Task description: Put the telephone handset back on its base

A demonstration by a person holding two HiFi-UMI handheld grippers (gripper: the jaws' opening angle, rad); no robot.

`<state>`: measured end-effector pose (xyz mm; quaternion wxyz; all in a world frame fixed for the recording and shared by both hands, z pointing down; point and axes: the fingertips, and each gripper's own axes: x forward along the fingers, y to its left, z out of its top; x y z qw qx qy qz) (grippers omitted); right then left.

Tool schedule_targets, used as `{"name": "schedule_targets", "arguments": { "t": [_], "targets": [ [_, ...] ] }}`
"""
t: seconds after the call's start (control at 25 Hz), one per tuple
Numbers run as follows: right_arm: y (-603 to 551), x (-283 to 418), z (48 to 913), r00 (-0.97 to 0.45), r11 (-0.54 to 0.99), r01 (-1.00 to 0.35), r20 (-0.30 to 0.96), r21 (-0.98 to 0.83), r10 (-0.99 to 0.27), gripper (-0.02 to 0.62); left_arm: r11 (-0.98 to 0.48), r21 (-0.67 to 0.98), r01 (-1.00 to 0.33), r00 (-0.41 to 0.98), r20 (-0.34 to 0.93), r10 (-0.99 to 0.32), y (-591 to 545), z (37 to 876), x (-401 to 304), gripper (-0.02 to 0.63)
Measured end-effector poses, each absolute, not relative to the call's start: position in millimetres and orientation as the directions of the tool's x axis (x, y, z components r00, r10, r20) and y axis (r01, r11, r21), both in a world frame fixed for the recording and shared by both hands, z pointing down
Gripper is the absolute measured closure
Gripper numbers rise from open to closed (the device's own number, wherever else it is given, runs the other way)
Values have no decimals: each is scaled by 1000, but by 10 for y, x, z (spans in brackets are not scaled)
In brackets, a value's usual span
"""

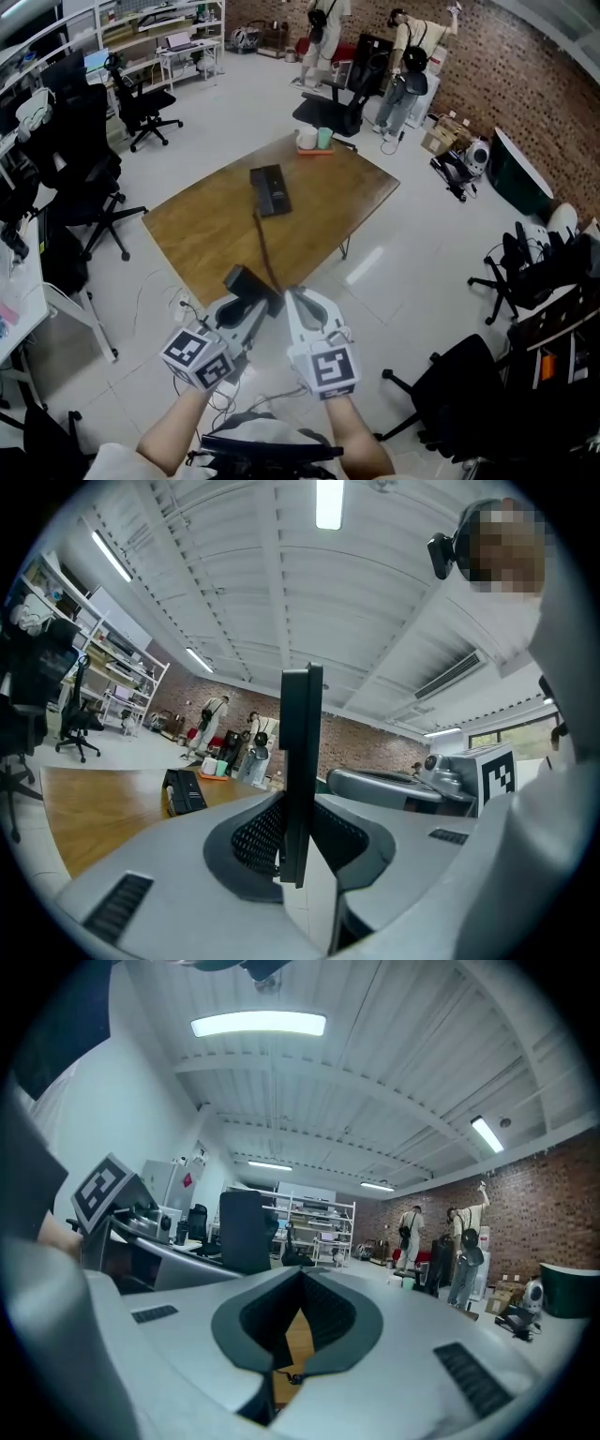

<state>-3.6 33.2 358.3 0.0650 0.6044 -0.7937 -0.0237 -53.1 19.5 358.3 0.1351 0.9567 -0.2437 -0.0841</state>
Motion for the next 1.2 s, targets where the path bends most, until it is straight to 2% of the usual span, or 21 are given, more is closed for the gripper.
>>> {"name": "schedule_targets", "arguments": {
  "t": [0.76,1.2],
  "targets": [
    [-375,58,3699,-237,246,-960,84,136,-968,594,-846,297,-443,872,-76,-484,-652,3710,-429,532],
    [-1084,442,3818,-267,280,-949,101,148,-958,594,-838,308,-450,874,-40,-484,-1377,3884,-13,532]
  ]
}}
